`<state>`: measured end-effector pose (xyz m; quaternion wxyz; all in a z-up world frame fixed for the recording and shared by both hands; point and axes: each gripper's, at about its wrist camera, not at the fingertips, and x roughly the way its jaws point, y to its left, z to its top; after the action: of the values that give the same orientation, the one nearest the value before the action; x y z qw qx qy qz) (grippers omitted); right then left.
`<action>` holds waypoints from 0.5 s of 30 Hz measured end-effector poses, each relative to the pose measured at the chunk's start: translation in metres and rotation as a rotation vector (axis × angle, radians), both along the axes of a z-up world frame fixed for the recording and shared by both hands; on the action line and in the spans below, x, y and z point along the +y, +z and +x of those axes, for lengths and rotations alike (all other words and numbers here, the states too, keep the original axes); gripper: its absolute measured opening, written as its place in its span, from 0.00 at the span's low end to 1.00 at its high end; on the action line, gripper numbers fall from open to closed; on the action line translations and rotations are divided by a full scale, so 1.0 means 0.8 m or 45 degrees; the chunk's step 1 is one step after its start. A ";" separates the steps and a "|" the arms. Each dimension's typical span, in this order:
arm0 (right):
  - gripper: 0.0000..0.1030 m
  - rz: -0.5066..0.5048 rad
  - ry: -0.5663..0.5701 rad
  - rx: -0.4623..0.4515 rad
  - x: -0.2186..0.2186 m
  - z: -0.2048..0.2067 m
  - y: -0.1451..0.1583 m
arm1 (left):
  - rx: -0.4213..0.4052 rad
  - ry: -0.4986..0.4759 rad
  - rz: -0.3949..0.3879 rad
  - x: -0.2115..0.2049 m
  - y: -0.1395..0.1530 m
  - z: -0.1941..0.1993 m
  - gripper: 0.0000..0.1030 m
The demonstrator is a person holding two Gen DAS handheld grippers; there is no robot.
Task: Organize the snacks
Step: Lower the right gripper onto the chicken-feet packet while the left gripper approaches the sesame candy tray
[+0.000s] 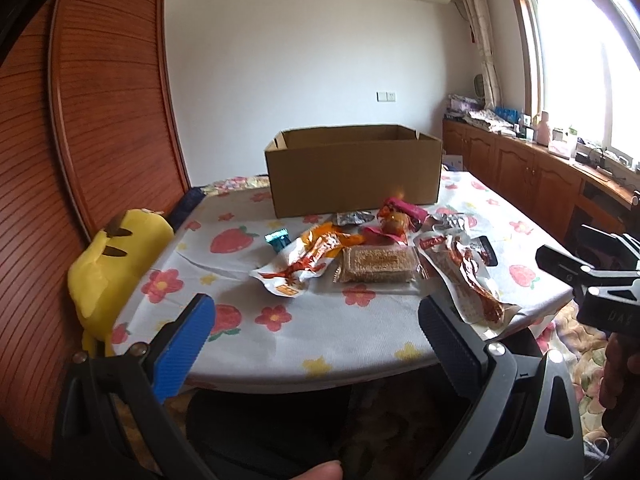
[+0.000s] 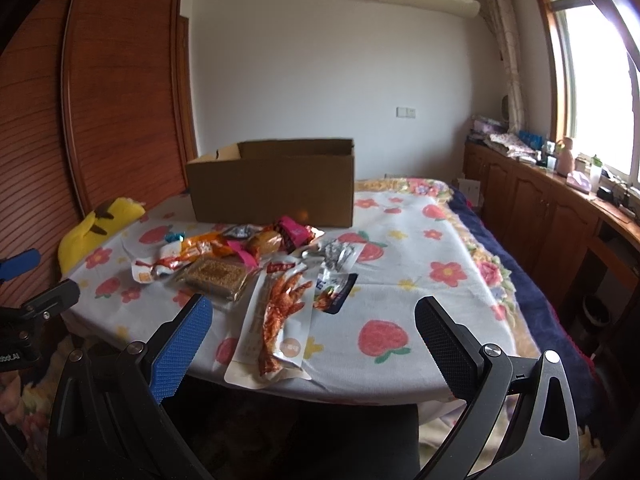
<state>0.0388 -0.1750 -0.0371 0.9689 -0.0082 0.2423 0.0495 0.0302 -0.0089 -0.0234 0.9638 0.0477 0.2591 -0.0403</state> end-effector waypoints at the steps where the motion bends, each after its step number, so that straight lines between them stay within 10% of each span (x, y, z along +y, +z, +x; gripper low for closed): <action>1: 0.99 0.000 0.008 0.015 0.000 0.006 -0.003 | 0.007 -0.002 0.001 -0.001 -0.002 0.005 0.99; 15: 0.94 0.012 0.149 0.216 0.010 0.087 -0.048 | 0.124 -0.034 -0.002 -0.002 -0.035 0.072 0.99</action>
<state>0.1084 -0.1674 -0.0753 0.9404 -0.0134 0.3222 0.1076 0.0877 -0.0107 -0.0516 0.9494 0.0485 0.3052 -0.0555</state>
